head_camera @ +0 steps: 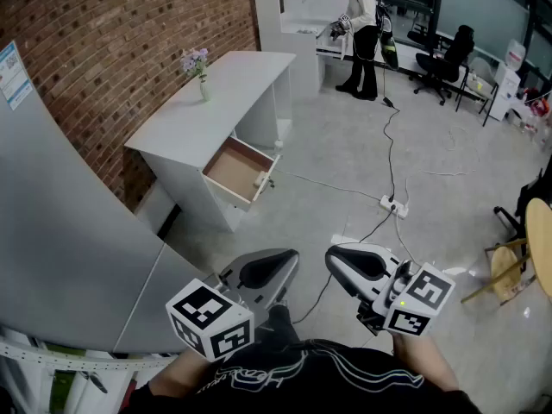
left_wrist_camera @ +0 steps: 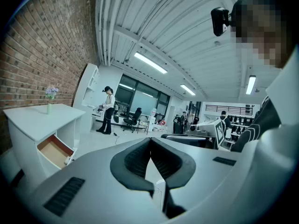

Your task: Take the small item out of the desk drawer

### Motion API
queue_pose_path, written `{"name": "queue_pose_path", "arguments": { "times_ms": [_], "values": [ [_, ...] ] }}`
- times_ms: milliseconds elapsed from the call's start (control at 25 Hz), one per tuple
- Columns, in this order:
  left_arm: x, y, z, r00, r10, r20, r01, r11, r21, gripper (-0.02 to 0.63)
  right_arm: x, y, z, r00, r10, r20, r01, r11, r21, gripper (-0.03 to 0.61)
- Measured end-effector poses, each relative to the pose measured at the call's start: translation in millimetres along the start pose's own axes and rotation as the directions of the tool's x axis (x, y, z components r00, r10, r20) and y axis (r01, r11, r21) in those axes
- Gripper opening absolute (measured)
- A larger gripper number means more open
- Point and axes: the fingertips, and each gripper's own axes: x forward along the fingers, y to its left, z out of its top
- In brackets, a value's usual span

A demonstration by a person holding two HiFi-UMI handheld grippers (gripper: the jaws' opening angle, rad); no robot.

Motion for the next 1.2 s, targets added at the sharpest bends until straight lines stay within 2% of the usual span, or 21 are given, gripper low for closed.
{"name": "queue_pose_path", "arguments": {
  "times_ms": [240,480,560,920,1200],
  "values": [
    [9,-4,4,1.0,-0.002,-0.029,0.002,1.0,0.006,0.021,-8,-2,6,1.0,0.009,0.018,-0.009,1.0,0.009,0.055],
    [23,10,-3,0.999,-0.011,-0.037,0.01,1.0,-0.023,0.021,-5,-9,9,0.996,0.032,0.081,-0.038,0.997,0.07,0.055],
    [27,19,-4,0.999,-0.011,-0.031,0.01,0.999,-0.039,0.021,0,-16,6,0.997,0.028,0.069,-0.033,0.997,0.073,0.055],
    [62,95,-18,1.0,0.005,-0.009,-0.006,0.995,-0.104,0.021,45,-83,-20,1.0,-0.005,-0.001,0.005,0.995,0.095,0.055],
    [113,178,-11,0.999,0.033,-0.032,-0.038,0.987,-0.157,0.021,95,-169,-14,1.0,0.012,0.022,-0.016,0.987,0.161,0.055]
  ]
}}
